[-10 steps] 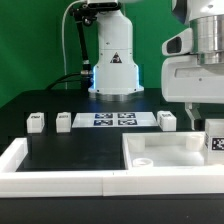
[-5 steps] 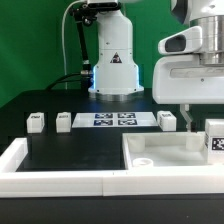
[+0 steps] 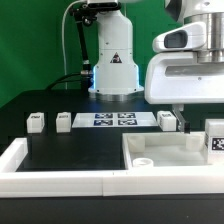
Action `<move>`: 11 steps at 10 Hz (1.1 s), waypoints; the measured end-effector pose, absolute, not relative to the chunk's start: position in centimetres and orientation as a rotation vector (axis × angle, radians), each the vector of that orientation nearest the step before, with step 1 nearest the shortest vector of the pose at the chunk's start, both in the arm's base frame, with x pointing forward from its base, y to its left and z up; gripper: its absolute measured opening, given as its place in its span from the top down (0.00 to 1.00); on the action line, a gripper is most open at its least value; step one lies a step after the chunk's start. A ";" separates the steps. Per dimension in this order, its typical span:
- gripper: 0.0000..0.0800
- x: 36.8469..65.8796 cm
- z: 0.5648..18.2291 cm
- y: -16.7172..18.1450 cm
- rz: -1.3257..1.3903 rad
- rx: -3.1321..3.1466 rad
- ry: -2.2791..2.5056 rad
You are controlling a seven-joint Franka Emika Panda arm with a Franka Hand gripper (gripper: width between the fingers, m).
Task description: Assemble square table
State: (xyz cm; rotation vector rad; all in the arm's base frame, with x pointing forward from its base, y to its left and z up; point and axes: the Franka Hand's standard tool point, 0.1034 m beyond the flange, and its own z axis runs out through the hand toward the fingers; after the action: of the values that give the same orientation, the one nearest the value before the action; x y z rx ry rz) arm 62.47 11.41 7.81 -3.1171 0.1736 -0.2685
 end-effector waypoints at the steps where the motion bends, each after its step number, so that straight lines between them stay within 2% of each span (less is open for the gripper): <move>1: 0.19 62.6 8.0 11.6 -0.274 -3.113 0.194; 3: 0.22 62.6 8.0 11.5 -0.275 -3.113 0.198; 4: 0.45 62.6 8.0 11.5 -0.274 -3.113 0.199; 5: 0.45 62.6 8.0 11.5 -0.274 -3.113 0.199; 6: 0.64 62.6 7.9 11.5 -0.274 -3.110 0.225; 9: 0.64 62.6 7.9 11.4 -0.273 -3.098 0.299; 11: 0.64 62.6 7.9 11.4 -0.268 -3.052 0.544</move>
Offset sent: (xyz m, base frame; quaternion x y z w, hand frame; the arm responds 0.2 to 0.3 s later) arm 0.0000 0.0000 0.0000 0.0000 0.0000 0.0000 1.0000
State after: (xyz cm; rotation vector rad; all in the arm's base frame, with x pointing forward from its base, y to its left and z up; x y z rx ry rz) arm 62.60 11.42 7.93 -3.0516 0.5440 -0.2678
